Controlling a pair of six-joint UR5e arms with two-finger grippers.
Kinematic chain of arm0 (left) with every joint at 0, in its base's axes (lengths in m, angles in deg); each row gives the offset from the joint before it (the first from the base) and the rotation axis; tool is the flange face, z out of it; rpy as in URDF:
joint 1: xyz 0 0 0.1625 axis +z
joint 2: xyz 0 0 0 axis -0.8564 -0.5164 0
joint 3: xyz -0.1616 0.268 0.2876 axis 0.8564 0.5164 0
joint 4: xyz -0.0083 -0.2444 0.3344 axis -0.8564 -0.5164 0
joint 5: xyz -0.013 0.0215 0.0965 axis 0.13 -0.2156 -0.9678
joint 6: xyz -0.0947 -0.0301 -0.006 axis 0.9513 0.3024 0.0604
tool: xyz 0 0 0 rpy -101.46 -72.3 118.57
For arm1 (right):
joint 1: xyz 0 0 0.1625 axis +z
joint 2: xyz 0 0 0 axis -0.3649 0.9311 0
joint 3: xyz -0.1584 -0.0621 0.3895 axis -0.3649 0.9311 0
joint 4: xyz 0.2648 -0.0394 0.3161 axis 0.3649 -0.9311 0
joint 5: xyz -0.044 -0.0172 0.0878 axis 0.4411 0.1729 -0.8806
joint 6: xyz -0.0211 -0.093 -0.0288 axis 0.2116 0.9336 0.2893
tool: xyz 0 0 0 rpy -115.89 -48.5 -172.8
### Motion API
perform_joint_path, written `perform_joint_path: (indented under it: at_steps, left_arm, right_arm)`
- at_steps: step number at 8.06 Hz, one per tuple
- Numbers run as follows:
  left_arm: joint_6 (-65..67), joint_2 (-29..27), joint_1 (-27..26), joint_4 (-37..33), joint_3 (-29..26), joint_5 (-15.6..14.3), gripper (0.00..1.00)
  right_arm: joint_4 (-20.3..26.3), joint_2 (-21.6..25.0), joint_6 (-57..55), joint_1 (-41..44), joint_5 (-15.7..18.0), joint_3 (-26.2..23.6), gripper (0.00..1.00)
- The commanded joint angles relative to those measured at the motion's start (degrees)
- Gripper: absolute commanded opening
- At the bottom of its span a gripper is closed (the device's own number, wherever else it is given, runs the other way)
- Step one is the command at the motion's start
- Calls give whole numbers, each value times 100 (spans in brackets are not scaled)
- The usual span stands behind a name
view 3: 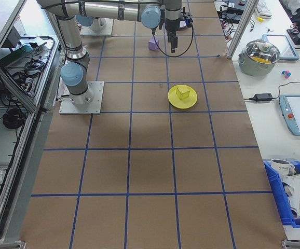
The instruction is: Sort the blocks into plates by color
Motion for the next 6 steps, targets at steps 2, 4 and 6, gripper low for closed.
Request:
perform_joint_path:
  at_steps: [2,4,6]
  left_arm:
    - [466,-367,-194,208,92,-3,100]
    - [510,-472,-220,235,179,5,100]
    - [510,-578,-221,409,198,-3,100]
  right_arm:
    - [226,184,-16,-13,34,-54,100]
    - [165,376,-25,-4,34,-429,100]
    - [25,474,71,-4,51,-634,100]
